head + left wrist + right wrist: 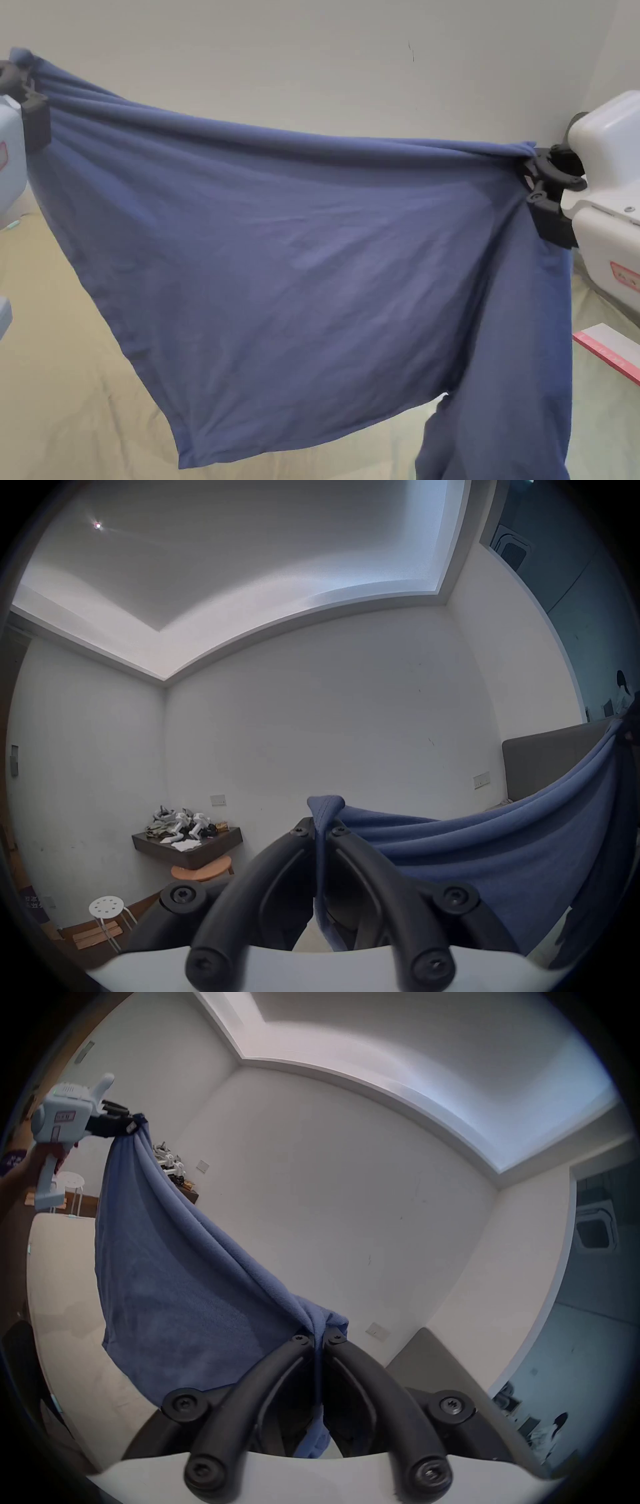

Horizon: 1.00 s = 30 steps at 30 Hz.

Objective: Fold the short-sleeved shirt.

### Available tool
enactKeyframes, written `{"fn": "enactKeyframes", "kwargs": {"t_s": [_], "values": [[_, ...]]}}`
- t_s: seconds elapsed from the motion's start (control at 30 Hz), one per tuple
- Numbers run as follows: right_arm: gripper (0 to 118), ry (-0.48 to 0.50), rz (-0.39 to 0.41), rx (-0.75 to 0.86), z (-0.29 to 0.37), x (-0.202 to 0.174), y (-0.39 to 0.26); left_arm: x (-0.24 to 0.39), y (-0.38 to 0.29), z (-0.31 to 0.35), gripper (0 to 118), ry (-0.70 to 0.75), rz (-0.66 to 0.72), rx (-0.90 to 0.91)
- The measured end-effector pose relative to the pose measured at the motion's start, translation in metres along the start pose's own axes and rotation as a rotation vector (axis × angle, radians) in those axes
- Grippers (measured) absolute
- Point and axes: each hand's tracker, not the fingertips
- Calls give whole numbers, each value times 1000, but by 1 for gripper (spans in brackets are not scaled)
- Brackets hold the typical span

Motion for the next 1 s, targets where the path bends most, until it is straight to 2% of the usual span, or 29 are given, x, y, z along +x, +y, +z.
{"fn": "enactKeyframes", "kwargs": {"t_s": [0.37, 0.67, 0.8, 1.0], "values": [[4, -39, 81, -22, -59, 14, 9, 8, 35, -48, 2, -13, -18, -3], [4, -34, 105, -81, -173, 29, -2, 39, 28, -132, 2, -8, -101, -54], [4, -60, 162, -91, -233, 34, -3, 52, 22, -184, 2, 0, -152, -80], [4, -101, 221, -95, -312, 36, -2, 65, 15, -253, 2, 17, -150, -97]]}}
